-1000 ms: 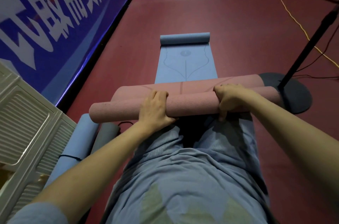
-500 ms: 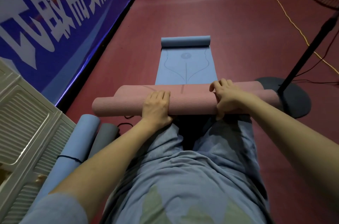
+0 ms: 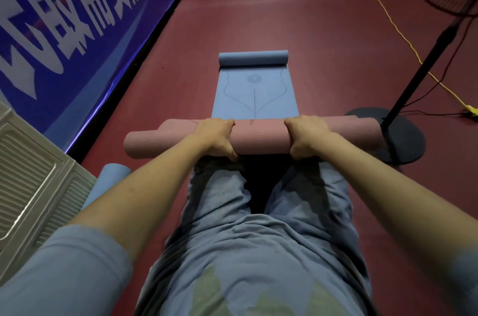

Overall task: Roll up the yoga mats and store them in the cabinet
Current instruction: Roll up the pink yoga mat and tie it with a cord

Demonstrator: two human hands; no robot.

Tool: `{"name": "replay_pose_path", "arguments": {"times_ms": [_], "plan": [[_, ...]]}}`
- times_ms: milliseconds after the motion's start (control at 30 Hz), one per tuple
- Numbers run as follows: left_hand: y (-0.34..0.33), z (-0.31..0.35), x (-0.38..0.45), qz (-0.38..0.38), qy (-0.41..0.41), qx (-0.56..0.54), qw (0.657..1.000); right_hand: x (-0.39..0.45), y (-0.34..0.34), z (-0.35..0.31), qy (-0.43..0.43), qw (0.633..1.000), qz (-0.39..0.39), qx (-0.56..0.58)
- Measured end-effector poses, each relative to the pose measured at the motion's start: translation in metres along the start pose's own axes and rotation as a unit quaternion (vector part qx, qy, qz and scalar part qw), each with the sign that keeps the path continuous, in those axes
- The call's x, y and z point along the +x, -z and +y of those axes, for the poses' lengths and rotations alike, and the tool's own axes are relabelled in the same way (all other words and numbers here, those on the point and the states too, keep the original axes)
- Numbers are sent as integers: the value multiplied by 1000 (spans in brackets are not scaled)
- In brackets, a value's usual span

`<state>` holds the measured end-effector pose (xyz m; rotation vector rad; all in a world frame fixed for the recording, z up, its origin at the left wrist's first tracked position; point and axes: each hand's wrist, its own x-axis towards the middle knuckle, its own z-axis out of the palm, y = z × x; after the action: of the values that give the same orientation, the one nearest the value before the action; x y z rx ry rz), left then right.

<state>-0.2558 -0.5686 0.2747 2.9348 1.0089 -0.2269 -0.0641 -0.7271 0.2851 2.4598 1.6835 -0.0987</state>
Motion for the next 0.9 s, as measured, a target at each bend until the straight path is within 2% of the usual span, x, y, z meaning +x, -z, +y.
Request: {"name": "replay_pose_path", "arguments": {"times_ms": [100, 400, 600, 900], "plan": [[-2, 1, -3, 2, 4, 10, 1000, -5, -7, -2, 4, 999, 31, -8], [12, 11, -22, -40, -30, 20, 999, -30, 2, 1, -14, 998, -33, 49], [10, 27, -61, -60, -60, 27, 996, -78, -4, -2, -8, 997, -59, 46], [-7, 38, -100, -54, -57, 47, 996, -131, -34, -9, 40, 999, 18, 28]]}}
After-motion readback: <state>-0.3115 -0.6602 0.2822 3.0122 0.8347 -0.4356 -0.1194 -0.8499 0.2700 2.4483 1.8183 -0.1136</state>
